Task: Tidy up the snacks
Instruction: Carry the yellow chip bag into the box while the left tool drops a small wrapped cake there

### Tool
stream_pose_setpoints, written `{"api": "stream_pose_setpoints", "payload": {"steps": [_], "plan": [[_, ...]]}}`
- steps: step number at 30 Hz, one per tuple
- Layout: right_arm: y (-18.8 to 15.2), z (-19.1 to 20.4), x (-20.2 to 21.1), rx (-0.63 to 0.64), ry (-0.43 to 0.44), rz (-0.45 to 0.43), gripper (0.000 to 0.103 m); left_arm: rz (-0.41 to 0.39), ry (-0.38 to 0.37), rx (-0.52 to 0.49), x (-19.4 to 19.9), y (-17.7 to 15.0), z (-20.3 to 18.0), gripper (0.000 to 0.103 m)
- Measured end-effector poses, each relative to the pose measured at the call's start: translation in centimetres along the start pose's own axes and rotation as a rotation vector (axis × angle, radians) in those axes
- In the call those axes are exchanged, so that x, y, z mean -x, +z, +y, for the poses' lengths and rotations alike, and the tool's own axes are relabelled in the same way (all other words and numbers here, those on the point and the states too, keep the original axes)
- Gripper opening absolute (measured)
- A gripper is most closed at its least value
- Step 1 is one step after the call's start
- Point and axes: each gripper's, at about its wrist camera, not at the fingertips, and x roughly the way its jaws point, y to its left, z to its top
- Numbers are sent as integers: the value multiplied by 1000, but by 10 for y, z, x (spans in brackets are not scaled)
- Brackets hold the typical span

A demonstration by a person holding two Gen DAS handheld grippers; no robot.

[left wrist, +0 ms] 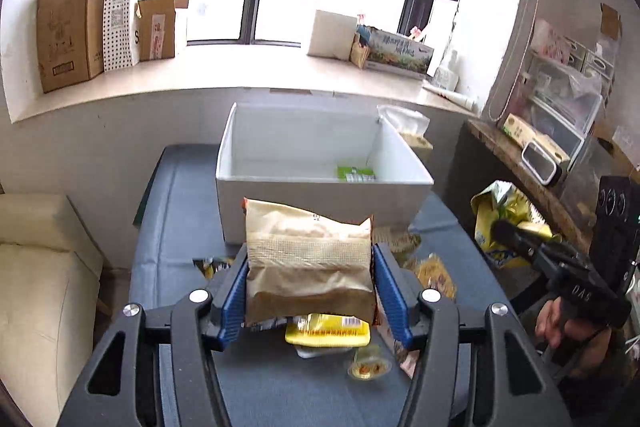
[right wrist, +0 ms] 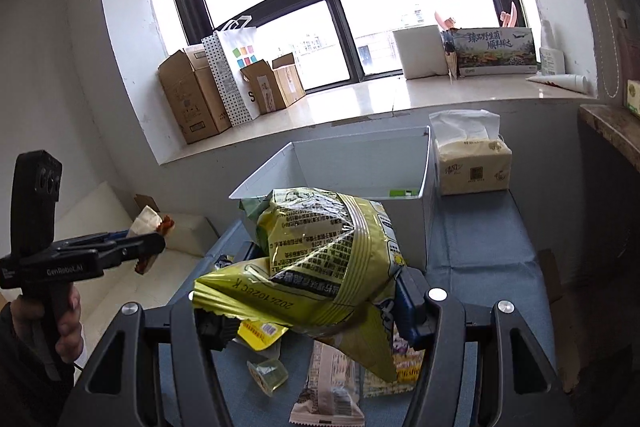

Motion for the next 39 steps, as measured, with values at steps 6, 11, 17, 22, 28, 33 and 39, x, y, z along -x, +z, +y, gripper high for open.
{"api": "stream_pose_setpoints", "payload": {"steps": [6, 11, 17, 22, 28, 33, 39], "plan": [[54, -5, -35, 19, -23, -8, 65, -62, 43, -35, -31, 74, -3, 63], [90, -21, -83, -13, -35, 29, 65, -35, 83, -44, -84, 114, 2, 63], [109, -38, -141, -38, -71, 118, 65, 17, 142, -58, -140, 131, 10, 63], [110, -45, -168, -39, -100, 133, 75, 60, 126, -14, -160, 134, 21, 84], [102, -55, -175, -95, -93, 184, 103, 90, 79, 11, -160, 124, 32, 95], [92, -49, -176, -84, -75, 210, 103, 79, 111, 18, -152, 118, 34, 96], [93, -37, -155, -68, -69, 188, 103, 72, 150, 35, -130, 108, 37, 96]]}}
